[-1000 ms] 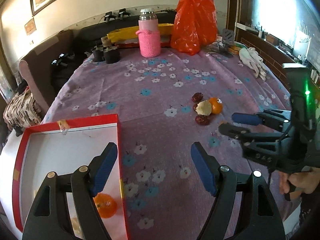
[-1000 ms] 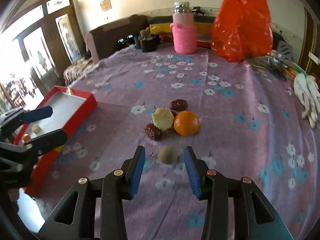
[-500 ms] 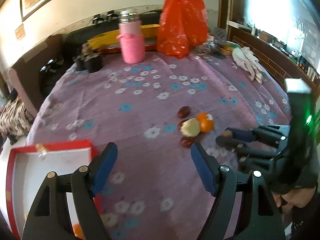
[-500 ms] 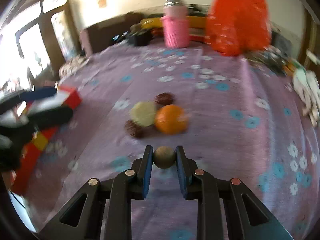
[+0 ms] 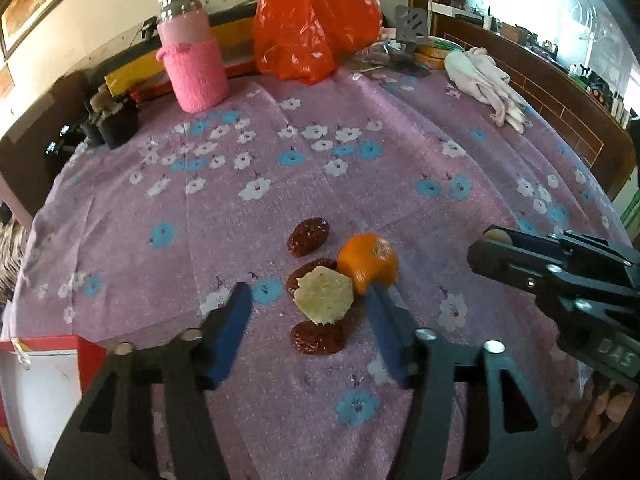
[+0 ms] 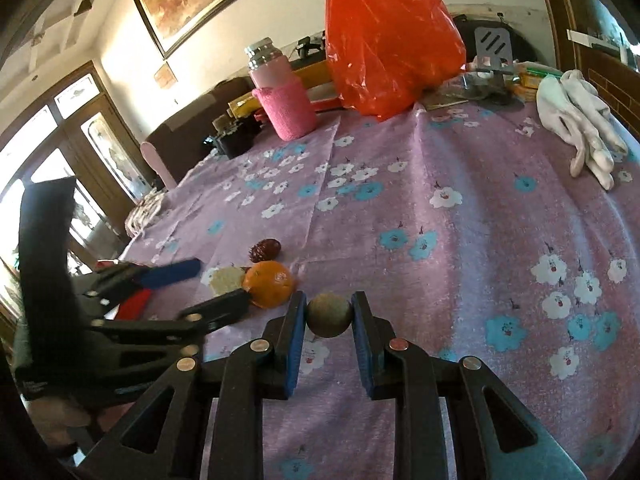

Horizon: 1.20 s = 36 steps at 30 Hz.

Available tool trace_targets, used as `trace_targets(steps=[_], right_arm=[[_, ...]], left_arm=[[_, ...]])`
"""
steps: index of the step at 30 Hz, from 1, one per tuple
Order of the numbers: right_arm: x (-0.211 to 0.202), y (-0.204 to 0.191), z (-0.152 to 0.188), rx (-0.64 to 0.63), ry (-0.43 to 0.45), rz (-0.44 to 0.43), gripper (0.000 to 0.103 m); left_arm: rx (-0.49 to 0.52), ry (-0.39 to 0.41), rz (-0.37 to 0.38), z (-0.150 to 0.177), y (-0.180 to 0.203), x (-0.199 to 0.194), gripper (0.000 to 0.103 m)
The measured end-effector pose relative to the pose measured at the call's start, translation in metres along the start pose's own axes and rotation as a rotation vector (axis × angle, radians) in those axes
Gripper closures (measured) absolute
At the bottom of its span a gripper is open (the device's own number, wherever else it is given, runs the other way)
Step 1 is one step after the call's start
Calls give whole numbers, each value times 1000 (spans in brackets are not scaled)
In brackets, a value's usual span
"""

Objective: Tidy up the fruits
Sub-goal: 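Grasp a pale cake piece with the left tool while the right tool holds its kiwi, then carry the cake in the left tool into the tray and release while the right tool drops its kiwi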

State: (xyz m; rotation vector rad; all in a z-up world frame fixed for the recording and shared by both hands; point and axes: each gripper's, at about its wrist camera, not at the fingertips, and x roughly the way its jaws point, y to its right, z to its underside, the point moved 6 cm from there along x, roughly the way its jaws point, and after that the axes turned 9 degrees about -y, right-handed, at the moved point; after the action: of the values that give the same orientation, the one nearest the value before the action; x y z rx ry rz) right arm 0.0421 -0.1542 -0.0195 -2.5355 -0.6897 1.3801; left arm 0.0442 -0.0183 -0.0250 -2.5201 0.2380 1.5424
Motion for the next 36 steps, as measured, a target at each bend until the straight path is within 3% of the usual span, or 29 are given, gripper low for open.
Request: trace_targets(steps=[3,5,8,16,23,30,36], right_arm=[[0,-1,0,3,-3,-6,79],[0,-1,0,7,-5,-11,79],[-1,0,1,4,-1,-7,79],[-1,-7,1,-20,8,-7,79],[-1,-24,2,-68,15,-39,79],[-1,-76,13,-151,-15,-94,80],[-17,-158,28,-293,-3,-164,80]], left_arm=[[-8,-5,30,-1,0,6,58],[-6,-6,52,-1,3,7,69],[-2,-4,62,-1,8,8,73],[-24,46,69,4,-1,-9,75],[-58,105,45,28,-18,-56,75],[-135,171,-6,81,-58,-115,74],[-220,209,-65,128,-106,-145,74]])
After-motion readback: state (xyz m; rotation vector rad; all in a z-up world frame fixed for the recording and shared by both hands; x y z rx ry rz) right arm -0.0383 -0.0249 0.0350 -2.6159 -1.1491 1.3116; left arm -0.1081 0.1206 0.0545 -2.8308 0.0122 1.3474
